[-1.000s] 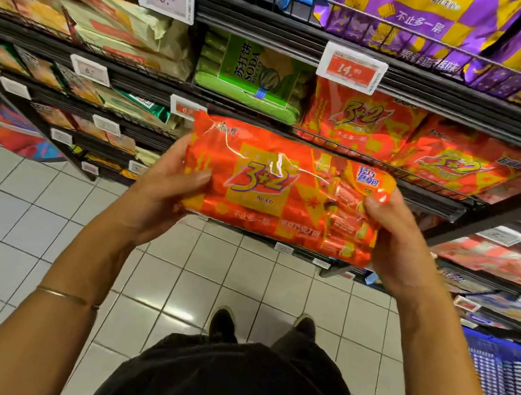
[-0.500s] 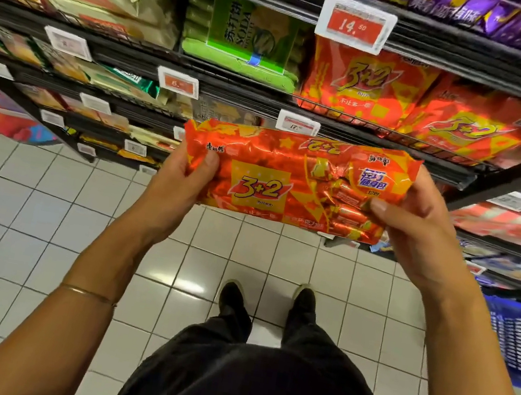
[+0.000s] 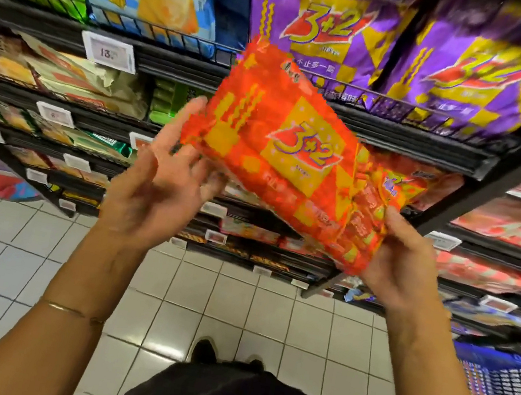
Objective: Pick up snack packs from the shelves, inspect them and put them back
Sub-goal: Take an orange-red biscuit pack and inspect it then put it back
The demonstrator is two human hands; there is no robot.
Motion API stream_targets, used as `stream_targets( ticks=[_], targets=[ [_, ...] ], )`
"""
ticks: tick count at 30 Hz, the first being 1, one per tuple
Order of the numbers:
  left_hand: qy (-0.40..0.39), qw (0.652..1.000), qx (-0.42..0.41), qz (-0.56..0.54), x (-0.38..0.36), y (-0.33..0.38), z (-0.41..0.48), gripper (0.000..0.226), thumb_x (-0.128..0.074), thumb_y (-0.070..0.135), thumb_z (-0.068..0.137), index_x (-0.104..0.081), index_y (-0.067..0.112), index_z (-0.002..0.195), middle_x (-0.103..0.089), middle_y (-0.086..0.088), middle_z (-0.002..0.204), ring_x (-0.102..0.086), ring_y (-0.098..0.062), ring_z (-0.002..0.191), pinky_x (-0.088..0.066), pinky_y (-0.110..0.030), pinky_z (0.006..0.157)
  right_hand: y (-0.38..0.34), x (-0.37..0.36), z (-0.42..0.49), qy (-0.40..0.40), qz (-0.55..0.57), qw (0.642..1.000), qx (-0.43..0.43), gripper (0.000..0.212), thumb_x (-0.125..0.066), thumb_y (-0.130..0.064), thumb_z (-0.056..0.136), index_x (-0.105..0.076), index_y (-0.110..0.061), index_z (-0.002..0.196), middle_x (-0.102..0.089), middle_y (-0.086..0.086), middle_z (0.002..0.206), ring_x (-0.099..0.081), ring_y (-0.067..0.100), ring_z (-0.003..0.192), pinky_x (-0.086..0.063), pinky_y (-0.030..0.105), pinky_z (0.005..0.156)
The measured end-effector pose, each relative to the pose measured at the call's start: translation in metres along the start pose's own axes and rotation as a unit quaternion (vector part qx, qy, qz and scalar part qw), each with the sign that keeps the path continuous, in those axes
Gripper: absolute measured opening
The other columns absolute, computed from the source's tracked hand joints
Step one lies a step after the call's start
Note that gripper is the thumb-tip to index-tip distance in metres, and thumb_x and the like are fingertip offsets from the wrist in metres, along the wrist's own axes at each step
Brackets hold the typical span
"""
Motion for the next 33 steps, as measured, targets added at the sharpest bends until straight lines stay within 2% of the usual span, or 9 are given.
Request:
stream_targets(
  ticks=[5, 8, 10, 13, 17, 20, 23, 27, 33],
  targets=[
    [0.111, 0.982, 0.005, 0.154, -0.035, -0.027, 0.025, 0.096, -0.1, 0.048, 0.057, -0.048, 0.019, 0.131, -0.071, -0.001, 0.123, -0.066, -0.019, 0.117, -0.054, -0.036, 0.1, 0.017, -0.017, -0.005, -0.048, 0.062, 0.993, -0.091, 0.031, -0.072, -0.041, 0.084, -0.085, -0.017, 0.099, -0.081, 0.009, 0.1, -0.08, 0.024, 0.085, -0.064, 0.035, 0.065],
    [0.155, 0.971, -0.043, 0.174, -0.054, -0.027, 0.035, 0.11, -0.097, 0.055, 0.058, -0.041, 0.014, 0.142, -0.066, -0.005, 0.131, -0.063, -0.022, 0.123, -0.052, -0.043, 0.107, 0.047, -0.043, -0.021, -0.148, 0.131, 0.953, -0.228, 0.068, -0.103, -0.04, 0.05, -0.079, -0.008, 0.105, -0.074, 0.018, 0.097, -0.074, 0.028, 0.063, -0.059, 0.032, 0.046],
    [0.185, 0.959, -0.083, 0.197, -0.062, -0.017, 0.036, 0.112, -0.094, 0.06, 0.061, -0.038, 0.015, 0.147, -0.068, 0.0, 0.13, -0.063, -0.02, 0.123, -0.053, -0.04, 0.102, 0.067, -0.05, -0.031, -0.182, 0.114, 0.93, -0.299, 0.067, -0.092, -0.043, 0.07, -0.072, -0.001, 0.118, -0.071, 0.025, 0.109, -0.074, 0.031, 0.072, -0.061, 0.034, 0.053],
    [0.248, 0.931, -0.136, 0.232, -0.067, -0.001, 0.033, 0.086, -0.091, 0.06, 0.066, -0.053, 0.023, 0.134, -0.074, 0.004, 0.123, -0.068, -0.017, 0.117, -0.055, -0.038, 0.096, 0.089, -0.036, -0.021, -0.137, 0.003, 0.941, -0.308, 0.069, -0.041, -0.061, 0.1, -0.067, -0.007, 0.135, -0.064, 0.021, 0.139, -0.069, 0.037, 0.116, -0.059, 0.044, 0.085],
    [0.28, 0.912, -0.149, 0.26, -0.075, 0.018, 0.038, 0.074, -0.088, 0.041, 0.065, -0.058, 0.019, 0.129, -0.077, 0.0, 0.117, -0.074, -0.015, 0.105, -0.059, -0.028, 0.084, 0.061, -0.041, -0.001, -0.132, -0.1, 0.972, -0.165, 0.056, -0.049, -0.063, 0.098, -0.067, -0.028, 0.138, -0.063, 0.006, 0.145, -0.058, 0.028, 0.137, -0.039, 0.054, 0.118],
    [0.283, 0.883, -0.157, 0.339, -0.086, 0.025, 0.043, 0.089, -0.094, 0.04, 0.058, -0.054, 0.019, 0.134, -0.076, 0.002, 0.12, -0.075, -0.011, 0.106, -0.06, -0.026, 0.083, 0.019, -0.06, 0.001, -0.17, -0.206, 0.963, -0.02, 0.071, -0.069, -0.065, 0.089, -0.05, -0.034, 0.15, -0.06, 0.004, 0.149, -0.057, 0.025, 0.138, -0.048, 0.052, 0.111],
    [0.237, 0.89, -0.131, 0.366, -0.097, 0.022, 0.051, 0.094, -0.093, 0.038, 0.061, -0.049, 0.024, 0.142, -0.073, 0.003, 0.125, -0.072, -0.01, 0.112, -0.06, -0.031, 0.092, -0.003, -0.081, 0.005, -0.148, -0.311, 0.936, 0.067, 0.081, -0.088, -0.066, 0.066, -0.057, -0.039, 0.137, -0.073, -0.006, 0.129, -0.069, 0.016, 0.121, -0.058, 0.036, 0.096],
    [0.166, 0.909, -0.096, 0.37, -0.099, 0.046, 0.048, 0.092, -0.083, 0.044, 0.069, -0.045, 0.032, 0.152, -0.073, 0.003, 0.123, -0.071, -0.014, 0.113, -0.058, -0.028, 0.086, -0.023, -0.086, 0.008, -0.125, -0.168, 0.975, 0.071, 0.077, -0.091, -0.031, 0.063, -0.063, -0.012, 0.133, -0.077, 0.01, 0.12, -0.074, 0.028, 0.111, -0.062, 0.035, 0.084],
    [0.072, 0.941, -0.05, 0.326, -0.107, 0.074, 0.058, 0.086, -0.091, 0.048, 0.071, -0.055, 0.012, 0.141, -0.072, -0.009, 0.127, -0.07, -0.021, 0.11, -0.057, -0.03, 0.088, -0.034, -0.144, 0.004, -0.195, 0.014, 0.981, 0.014, 0.079, -0.107, -0.036, 0.035, -0.083, -0.009, 0.106, -0.077, 0.02, 0.113, -0.077, 0.031, 0.098, -0.064, 0.045, 0.078]
  ],
)
Point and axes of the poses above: each hand's wrist, its own z-axis towards the middle knuckle, its own x-axis out of the back of the hand, y = z × x, the point moved 9 cm from there along z, towards the middle knuckle
